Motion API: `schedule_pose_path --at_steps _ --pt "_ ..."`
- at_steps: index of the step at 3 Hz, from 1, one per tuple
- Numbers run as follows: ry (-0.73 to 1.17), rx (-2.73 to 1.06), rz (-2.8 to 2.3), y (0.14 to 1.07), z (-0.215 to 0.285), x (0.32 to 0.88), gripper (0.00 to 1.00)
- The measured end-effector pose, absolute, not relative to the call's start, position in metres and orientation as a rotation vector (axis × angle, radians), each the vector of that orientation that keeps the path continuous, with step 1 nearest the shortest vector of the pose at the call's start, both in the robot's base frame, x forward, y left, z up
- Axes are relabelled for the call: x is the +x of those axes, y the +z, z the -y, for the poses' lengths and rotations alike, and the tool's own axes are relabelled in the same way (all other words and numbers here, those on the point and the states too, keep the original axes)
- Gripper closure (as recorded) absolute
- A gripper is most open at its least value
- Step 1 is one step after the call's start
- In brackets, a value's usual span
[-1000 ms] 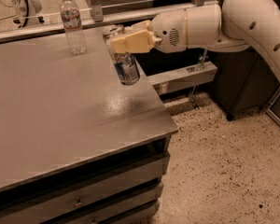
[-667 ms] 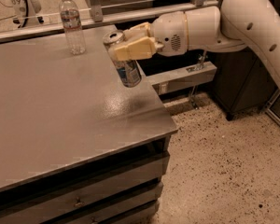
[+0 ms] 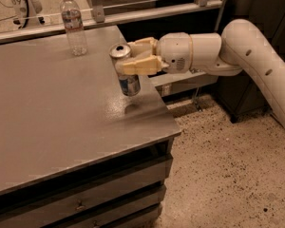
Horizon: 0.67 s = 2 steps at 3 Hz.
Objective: Place redbull can upright
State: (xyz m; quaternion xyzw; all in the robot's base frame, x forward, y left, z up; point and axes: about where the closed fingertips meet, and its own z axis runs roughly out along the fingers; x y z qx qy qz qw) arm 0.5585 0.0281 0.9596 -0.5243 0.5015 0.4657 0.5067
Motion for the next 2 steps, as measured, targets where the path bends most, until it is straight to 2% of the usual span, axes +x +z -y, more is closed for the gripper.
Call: schedule_pose_path --at_steps 2 --pt "1.171 -1.223 -1.132 0.9437 -0.0216 0.5586 1.0"
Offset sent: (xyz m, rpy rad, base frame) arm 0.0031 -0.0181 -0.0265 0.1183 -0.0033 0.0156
